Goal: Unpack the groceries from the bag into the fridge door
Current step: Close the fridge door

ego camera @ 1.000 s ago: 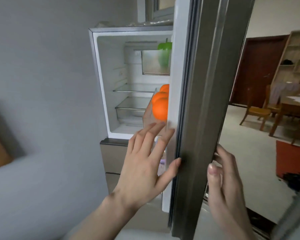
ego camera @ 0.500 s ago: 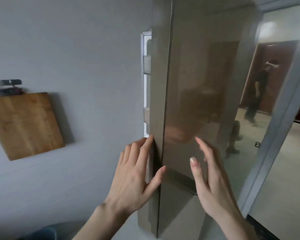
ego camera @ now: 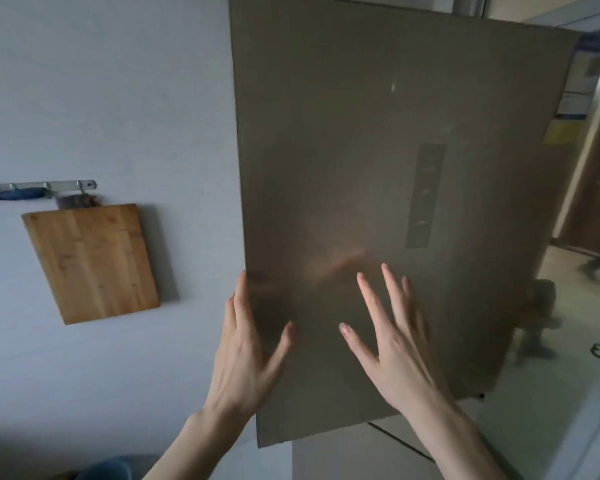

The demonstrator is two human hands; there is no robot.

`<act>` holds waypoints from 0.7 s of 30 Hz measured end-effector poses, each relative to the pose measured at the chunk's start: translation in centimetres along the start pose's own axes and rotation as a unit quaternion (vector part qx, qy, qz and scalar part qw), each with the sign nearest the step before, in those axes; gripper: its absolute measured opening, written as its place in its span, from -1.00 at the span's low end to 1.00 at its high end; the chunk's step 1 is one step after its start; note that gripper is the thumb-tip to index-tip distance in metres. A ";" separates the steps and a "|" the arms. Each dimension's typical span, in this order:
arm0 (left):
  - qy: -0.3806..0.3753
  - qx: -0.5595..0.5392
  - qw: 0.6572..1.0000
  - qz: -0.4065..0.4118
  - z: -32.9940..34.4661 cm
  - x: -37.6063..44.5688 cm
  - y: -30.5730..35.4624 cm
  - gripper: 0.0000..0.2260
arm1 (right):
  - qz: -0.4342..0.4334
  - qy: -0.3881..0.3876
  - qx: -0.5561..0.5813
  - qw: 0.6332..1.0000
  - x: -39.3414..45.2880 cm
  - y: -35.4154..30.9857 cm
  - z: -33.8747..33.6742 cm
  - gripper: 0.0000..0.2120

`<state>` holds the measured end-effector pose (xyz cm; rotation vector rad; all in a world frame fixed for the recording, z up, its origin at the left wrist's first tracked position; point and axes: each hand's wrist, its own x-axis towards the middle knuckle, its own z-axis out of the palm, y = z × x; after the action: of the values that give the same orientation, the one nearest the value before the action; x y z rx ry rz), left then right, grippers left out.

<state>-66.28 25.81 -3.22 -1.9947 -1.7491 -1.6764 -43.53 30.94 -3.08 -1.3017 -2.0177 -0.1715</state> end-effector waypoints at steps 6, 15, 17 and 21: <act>0.027 -0.019 0.999 -0.025 2.3 2.6 -1.2 -0.15 | -0.015 -0.029 0.000 0.999 2.5 2.2 2.2 -0.28; 0.033 0.194 0.980 0.012 4.2 5.2 -2.6 -0.11 | -0.024 0.011 -0.056 0.998 5.3 2.7 5.6 -0.31; 0.033 0.230 0.972 0.034 4.8 6.0 -3.2 -0.15 | -0.023 0.025 -0.069 0.997 5.8 2.7 6.4 -0.32; 0.015 0.239 0.969 0.065 6.0 7.8 -5.5 -0.20 | -0.023 0.054 -0.100 0.993 7.1 3.1 7.8 -0.33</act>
<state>-67.62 37.05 -3.76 -1.8012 -1.7543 -1.1034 -46.40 41.32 -5.13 -1.3377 -1.9782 -0.4657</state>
